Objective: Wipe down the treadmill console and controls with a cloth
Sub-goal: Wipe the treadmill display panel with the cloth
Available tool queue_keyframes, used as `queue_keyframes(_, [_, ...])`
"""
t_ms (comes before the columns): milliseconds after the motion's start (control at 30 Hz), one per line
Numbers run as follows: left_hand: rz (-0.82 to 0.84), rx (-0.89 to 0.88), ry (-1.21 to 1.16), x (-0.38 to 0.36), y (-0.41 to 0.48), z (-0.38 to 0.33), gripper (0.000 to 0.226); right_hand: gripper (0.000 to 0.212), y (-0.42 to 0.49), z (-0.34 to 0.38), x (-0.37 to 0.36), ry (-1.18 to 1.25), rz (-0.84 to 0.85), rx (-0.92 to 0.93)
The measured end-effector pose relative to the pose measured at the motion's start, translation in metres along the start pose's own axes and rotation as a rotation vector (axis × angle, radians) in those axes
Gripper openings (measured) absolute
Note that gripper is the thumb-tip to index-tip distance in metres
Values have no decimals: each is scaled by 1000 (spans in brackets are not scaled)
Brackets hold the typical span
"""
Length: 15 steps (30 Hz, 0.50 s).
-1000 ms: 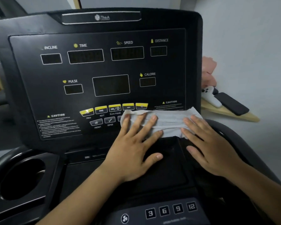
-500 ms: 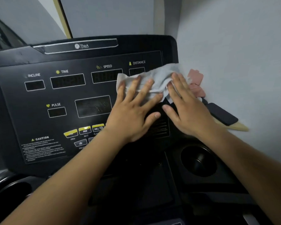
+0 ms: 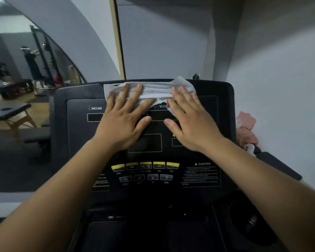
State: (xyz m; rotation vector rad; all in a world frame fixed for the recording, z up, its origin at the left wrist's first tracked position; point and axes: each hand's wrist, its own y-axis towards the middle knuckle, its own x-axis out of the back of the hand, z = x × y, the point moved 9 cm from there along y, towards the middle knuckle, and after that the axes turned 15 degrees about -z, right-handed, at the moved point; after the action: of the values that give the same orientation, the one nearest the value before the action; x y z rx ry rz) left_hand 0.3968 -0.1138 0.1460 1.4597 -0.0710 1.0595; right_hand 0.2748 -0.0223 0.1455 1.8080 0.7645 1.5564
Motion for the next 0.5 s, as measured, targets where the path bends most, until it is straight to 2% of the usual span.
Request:
queue_keyframes(300, [3,310,-7,28,-71,125,69,69,63,125,-41,20,55,163])
queue_keyframes(400, [8,383,-90,31,-107,137,67,70,75,162,-56,36,52,203])
queue_keyframes(500, [60,377,-121,29,-153,123,66,72,55,184,-69,63,48,225])
